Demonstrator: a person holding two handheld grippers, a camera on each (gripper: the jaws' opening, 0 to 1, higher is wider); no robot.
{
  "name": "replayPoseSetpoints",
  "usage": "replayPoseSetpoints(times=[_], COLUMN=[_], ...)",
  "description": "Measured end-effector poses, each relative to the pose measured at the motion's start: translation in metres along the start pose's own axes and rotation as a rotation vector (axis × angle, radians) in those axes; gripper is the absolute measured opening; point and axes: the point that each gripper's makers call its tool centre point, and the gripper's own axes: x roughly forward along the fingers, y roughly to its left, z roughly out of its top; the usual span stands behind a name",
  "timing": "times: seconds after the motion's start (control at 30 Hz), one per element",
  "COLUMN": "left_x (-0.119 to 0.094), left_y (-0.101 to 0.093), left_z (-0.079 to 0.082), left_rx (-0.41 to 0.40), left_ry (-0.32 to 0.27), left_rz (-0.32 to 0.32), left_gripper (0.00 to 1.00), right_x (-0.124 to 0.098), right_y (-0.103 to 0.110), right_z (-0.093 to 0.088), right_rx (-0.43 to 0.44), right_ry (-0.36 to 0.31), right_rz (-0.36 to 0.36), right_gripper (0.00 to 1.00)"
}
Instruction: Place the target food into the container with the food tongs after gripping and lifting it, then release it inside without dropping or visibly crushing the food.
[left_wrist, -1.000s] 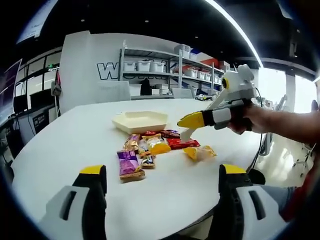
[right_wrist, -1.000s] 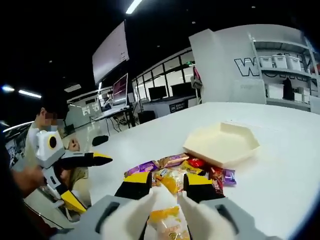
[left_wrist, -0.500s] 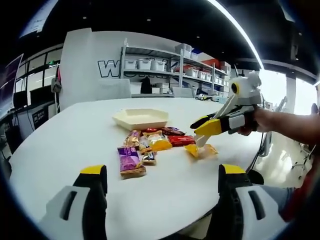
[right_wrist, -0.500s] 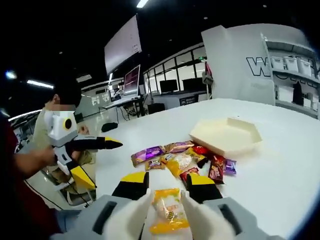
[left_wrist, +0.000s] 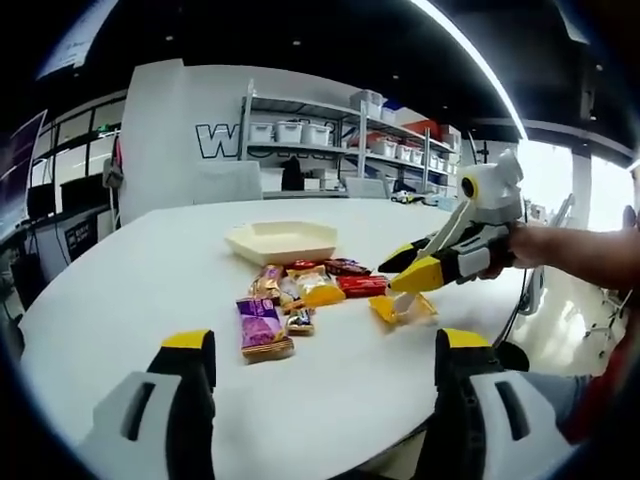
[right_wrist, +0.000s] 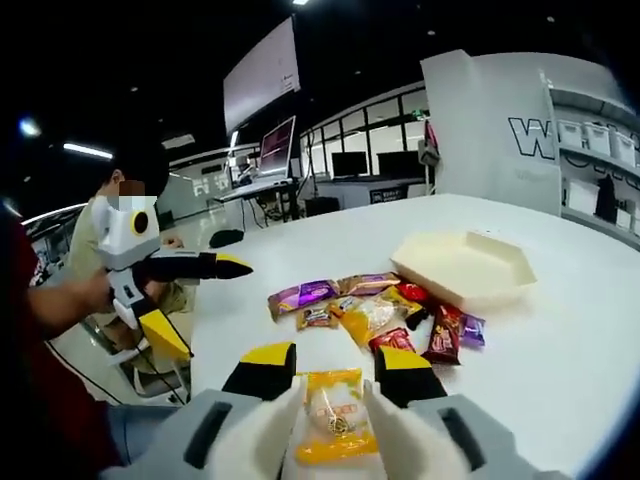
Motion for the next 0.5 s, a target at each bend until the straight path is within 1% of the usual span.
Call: replayPoseSetpoints(times=[0.1, 0.2, 0.23, 0.33, 0.43, 0.5], left_x=[0.0, 0.001, 0.001, 0.001, 0.002, 0.003], left_y=[0.0, -0.001, -0.001, -0.003, -0.004, -0.005], left_z=[0.0, 0.0, 0.001, 0.002, 0.002, 0.002], left_rx=[0.003, 0.007, 0.01, 0.011, 0.015, 0.017], left_ry=[0.002, 0.006, 0.003, -0.001, 0.002, 0.004], left_rz=[0.0, -0.002, -0.003, -0.007, -0.008, -0.01], left_gripper=[0.88, 0.88, 0.88, 0.87, 0.87, 0.87], right_x=[-0.004, -0.006, -0.006, -0.007, -0.005, -0.003], right_y=[-0.001, 0.0, 0.001, 0.005, 0.004, 0.004], right_z=[0.003, 0.003, 0.002, -0.003, -0.004, -0.009], right_rx=[0.0, 0.012, 0.006, -0.05, -0.061, -0.079], right_ry=[-0.001, 0.002, 0.006, 0.019, 0.022, 0.042], right_rz=[0.0, 0.017, 0.022, 0.033, 0.026, 0.025], right_gripper=[0.26, 0.26, 0.26, 0.26, 0.27, 0.27])
